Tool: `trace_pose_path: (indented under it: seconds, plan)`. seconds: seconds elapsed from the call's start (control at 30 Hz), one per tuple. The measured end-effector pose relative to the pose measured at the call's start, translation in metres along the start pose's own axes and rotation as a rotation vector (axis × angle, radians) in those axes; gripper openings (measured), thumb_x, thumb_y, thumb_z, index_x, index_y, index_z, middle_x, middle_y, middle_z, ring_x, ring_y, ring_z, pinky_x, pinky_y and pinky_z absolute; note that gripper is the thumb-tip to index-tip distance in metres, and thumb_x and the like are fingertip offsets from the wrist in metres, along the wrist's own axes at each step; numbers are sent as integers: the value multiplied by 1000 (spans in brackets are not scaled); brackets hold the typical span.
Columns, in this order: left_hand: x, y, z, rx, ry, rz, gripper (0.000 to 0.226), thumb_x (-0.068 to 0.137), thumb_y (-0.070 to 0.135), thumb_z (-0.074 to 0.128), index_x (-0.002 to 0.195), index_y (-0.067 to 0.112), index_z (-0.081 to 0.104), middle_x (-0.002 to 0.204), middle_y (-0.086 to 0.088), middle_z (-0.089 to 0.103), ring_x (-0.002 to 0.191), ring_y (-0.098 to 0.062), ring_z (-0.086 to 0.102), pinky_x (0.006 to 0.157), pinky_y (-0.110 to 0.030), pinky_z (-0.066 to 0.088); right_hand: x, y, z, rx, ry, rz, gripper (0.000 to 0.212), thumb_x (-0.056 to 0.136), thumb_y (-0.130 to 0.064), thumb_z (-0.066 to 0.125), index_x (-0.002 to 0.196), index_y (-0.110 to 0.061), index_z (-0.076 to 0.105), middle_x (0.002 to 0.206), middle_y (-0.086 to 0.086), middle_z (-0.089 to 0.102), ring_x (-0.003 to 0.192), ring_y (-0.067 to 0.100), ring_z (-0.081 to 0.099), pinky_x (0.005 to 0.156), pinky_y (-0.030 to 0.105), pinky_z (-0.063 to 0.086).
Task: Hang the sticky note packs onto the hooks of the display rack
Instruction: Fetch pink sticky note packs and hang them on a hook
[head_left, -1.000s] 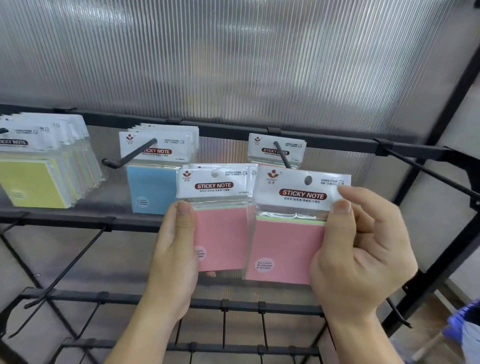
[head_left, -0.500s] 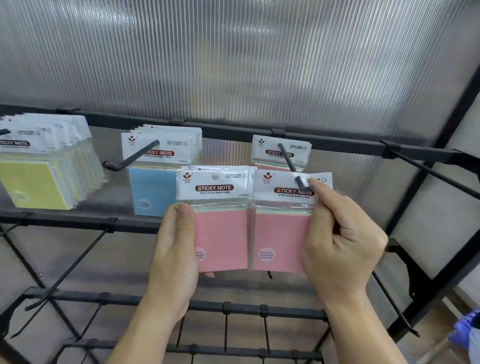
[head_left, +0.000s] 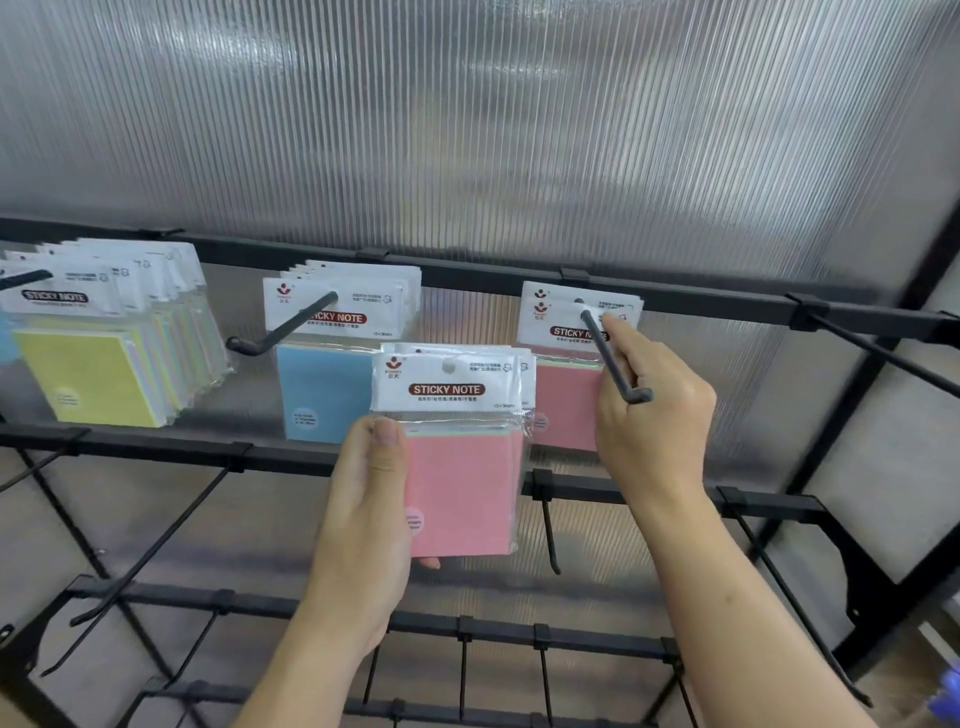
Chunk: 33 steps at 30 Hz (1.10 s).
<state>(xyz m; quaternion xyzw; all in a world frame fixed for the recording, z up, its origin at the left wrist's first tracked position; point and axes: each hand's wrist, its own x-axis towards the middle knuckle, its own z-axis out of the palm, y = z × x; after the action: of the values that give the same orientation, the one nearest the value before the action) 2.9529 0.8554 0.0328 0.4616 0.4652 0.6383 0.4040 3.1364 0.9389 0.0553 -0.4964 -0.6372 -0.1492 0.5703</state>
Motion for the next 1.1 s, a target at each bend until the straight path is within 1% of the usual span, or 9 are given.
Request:
trace_pose_path:
  seconds: [0.07, 0.17, 0.33, 0.47, 0.63, 0.73, 0.83, 0.93, 1.1]
  plan:
    - [0, 1, 2, -13, 0, 4, 38, 86, 58, 30, 97, 36, 59, 79, 14, 71, 61, -4, 64, 43, -25, 45, 1, -1, -2, 6, -16, -2, 32, 88, 3, 55, 115, -5, 68, 79, 6, 69, 67, 14, 57, 61, 22, 43]
    - [0, 2, 5, -38, -8, 5, 38, 85, 58, 30, 95, 35, 59, 79, 13, 71, 61, -5, 64, 41, -25, 45, 2, -1, -6, -5, -23, -4, 30, 90, 2, 54, 117, -3, 67, 75, 4, 64, 66, 8, 49, 61, 11, 33]
    - [0, 1, 9, -40, -23, 17, 38, 84, 60, 30, 94, 37, 58, 81, 13, 72, 64, -6, 64, 47, -28, 45, -12, -12, -23, 44, 152, 50, 23, 84, 1, 56, 103, -4, 69, 79, -3, 51, 67, 4, 42, 67, 2, 36]
    - [-1, 0, 11, -47, -61, 21, 40, 84, 59, 30, 97, 34, 58, 86, 13, 72, 71, -6, 65, 56, -26, 47, -26, -37, -37, 434, -52, 96, 18, 88, -25, 54, 72, -33, 56, 59, -19, 54, 54, 1, 50, 50, 9, 34]
    - [-6, 0, 13, -54, -107, 36, 43, 84, 59, 34, 103, 30, 59, 95, 9, 73, 82, -7, 68, 68, -28, 55, -35, -57, -38, 597, -146, 215, 23, 79, -42, 65, 69, -22, 63, 64, -5, 63, 53, 5, 54, 49, 14, 41]
    - [-10, 1, 10, -57, -120, 47, 40, 86, 67, 42, 101, 34, 58, 97, 8, 73, 82, -10, 68, 64, -33, 54, -39, -60, -39, 636, -153, 250, 17, 78, -34, 74, 69, -23, 64, 60, -9, 60, 53, 2, 51, 50, 13, 40]
    - [-15, 5, 8, -104, -146, 31, 42, 83, 62, 46, 107, 29, 57, 96, 10, 73, 77, -6, 69, 50, -24, 53, -41, -65, -40, 640, -163, 244, 15, 81, -24, 67, 68, -25, 61, 60, -15, 58, 52, 0, 50, 50, 11, 39]
    - [-19, 5, 7, -136, -154, 33, 42, 79, 57, 40, 109, 33, 58, 99, 9, 74, 81, -7, 70, 52, -22, 52, -44, -71, -43, 628, -156, 227, 13, 86, -21, 61, 74, -27, 60, 67, -20, 62, 54, -1, 54, 49, 11, 41]
    - [-21, 6, 3, -166, -117, -13, 39, 81, 62, 35, 97, 40, 64, 88, 4, 74, 68, -12, 68, 43, -25, 46, -51, -76, -44, 446, 11, 91, 21, 92, -14, 56, 79, -30, 51, 73, -20, 58, 55, -4, 50, 48, 7, 35]
